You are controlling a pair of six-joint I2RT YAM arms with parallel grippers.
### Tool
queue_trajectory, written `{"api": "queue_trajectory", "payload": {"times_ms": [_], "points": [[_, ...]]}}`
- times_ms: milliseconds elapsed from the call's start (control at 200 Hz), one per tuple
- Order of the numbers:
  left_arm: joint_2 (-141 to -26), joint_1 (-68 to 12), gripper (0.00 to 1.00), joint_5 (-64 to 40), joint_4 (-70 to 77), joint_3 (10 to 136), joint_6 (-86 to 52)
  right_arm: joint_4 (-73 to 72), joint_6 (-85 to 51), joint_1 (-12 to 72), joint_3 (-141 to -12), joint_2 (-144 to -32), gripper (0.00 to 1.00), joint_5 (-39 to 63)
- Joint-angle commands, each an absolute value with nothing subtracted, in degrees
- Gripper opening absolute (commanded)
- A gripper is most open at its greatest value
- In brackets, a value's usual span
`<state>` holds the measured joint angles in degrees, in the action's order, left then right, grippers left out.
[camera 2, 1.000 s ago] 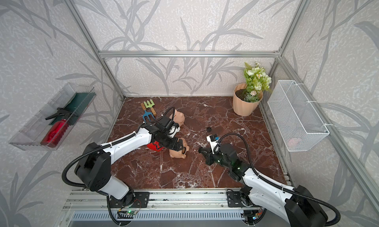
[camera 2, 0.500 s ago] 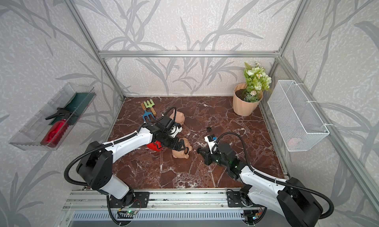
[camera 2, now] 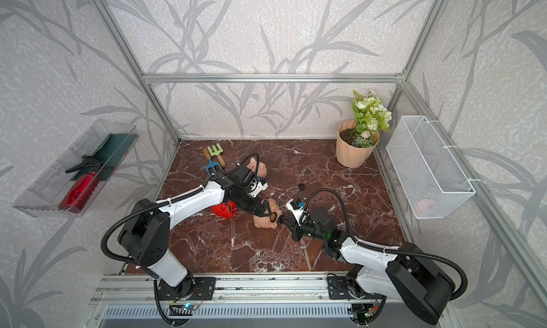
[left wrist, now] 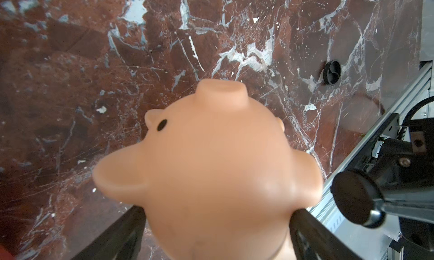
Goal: Close piggy banks
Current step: Adjust the piggy bank at the center of the board, then hold the piggy bank at the center of the board, then insert the knob into the piggy bank.
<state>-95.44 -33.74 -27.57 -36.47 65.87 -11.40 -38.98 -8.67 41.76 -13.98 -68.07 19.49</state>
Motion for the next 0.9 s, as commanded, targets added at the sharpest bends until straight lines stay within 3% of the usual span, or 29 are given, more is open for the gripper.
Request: {"api": "queue_trajectory", "payload": {"times_ms": [0,730,895], "points": [[-96.7,-33.8,0.92,-28.8,-38.4,67.0,-9.7,-48.9,-2.8,42.4,-11.9,-70.0,0.0,17.6],[-98.0,-33.7,0.91,-29.3,-40.2,69.1,-8.7,-80.3,-6.3,42.5,-8.4,-91.1,0.0,17.9],[-98.2,-33.7,0.91,-29.5,-40.3,69.4,-8.7,-80.6,-6.2,42.5,-8.8,-92.6,0.0,17.7]]}}
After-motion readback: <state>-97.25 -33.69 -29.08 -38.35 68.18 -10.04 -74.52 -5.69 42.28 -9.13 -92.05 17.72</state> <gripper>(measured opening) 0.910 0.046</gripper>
